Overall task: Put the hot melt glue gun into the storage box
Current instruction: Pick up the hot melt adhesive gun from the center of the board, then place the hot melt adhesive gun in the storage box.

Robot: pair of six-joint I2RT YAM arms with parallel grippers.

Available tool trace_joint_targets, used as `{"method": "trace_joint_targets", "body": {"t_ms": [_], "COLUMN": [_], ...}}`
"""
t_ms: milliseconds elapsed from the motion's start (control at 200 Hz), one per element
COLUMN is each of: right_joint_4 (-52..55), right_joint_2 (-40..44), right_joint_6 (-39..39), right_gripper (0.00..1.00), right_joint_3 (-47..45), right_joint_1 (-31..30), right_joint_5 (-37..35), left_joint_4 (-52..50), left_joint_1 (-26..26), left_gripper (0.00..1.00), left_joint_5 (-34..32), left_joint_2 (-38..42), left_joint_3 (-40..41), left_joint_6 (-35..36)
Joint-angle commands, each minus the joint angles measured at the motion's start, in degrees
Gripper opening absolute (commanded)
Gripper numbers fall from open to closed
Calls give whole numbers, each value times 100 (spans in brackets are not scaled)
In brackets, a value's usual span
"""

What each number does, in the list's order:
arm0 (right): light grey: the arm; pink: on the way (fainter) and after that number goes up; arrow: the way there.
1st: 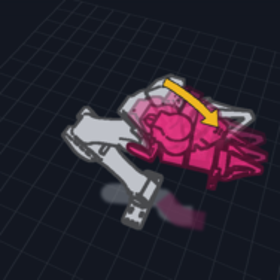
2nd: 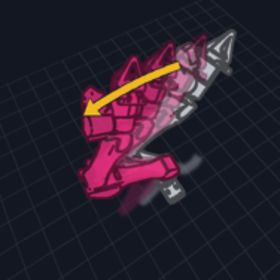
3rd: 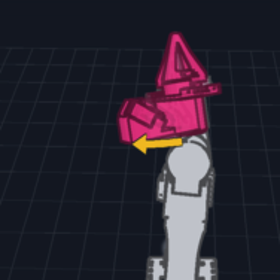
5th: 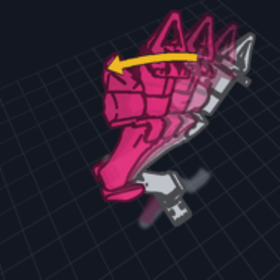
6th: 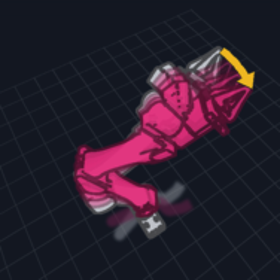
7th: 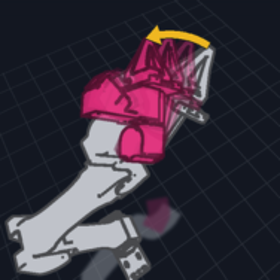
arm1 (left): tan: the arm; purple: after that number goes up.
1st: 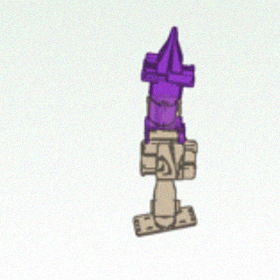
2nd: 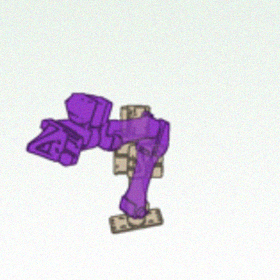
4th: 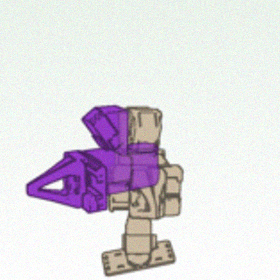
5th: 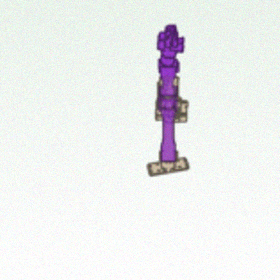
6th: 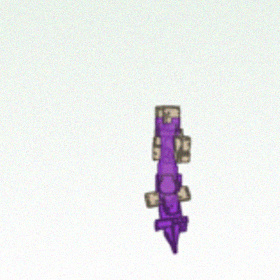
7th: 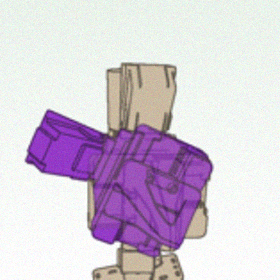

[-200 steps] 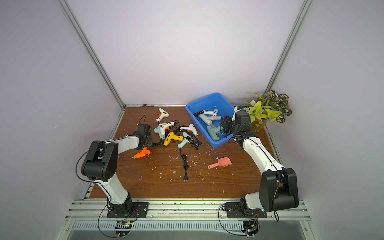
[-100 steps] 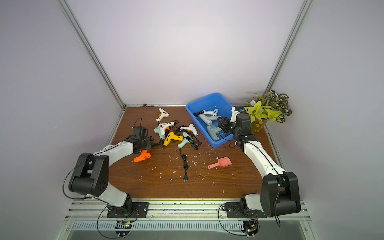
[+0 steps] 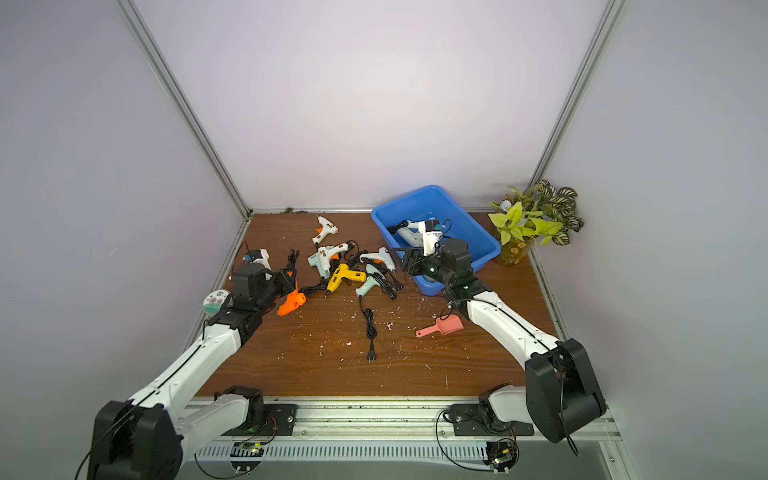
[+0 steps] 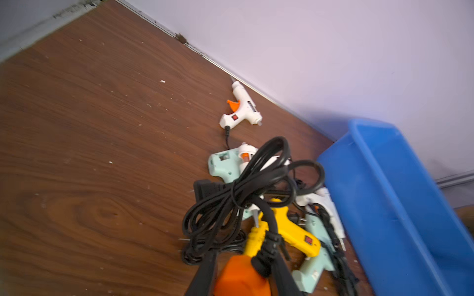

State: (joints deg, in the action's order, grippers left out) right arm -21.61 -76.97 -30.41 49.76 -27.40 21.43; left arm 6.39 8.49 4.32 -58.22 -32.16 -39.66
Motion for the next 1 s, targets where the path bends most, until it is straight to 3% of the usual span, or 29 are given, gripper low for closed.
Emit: {"method": "trace_joint_targets", "body": {"t_ms": [0,350,996], "right_joint_4": [-698,-850,661], "right_joint_2": [-78,-729,-1728], "right_joint_6": [316,703,2286], "right_gripper": [65,65,66], "right_joint_3": [46,390,1823], "right_joint_1": [-439,-1455,-2910], "right_joint_5": [192,99,-1246], "left_joint_4": [1340,3278,3664], "left_joint_1": [255,422,443], "left_gripper": [0,0,0], "left_joint_5": [341,655,686], "left_joint_2": [315,501,506], "left_joint_3": [301,1174,1331], "left_joint_6": [-934,-2333,-2555]}}
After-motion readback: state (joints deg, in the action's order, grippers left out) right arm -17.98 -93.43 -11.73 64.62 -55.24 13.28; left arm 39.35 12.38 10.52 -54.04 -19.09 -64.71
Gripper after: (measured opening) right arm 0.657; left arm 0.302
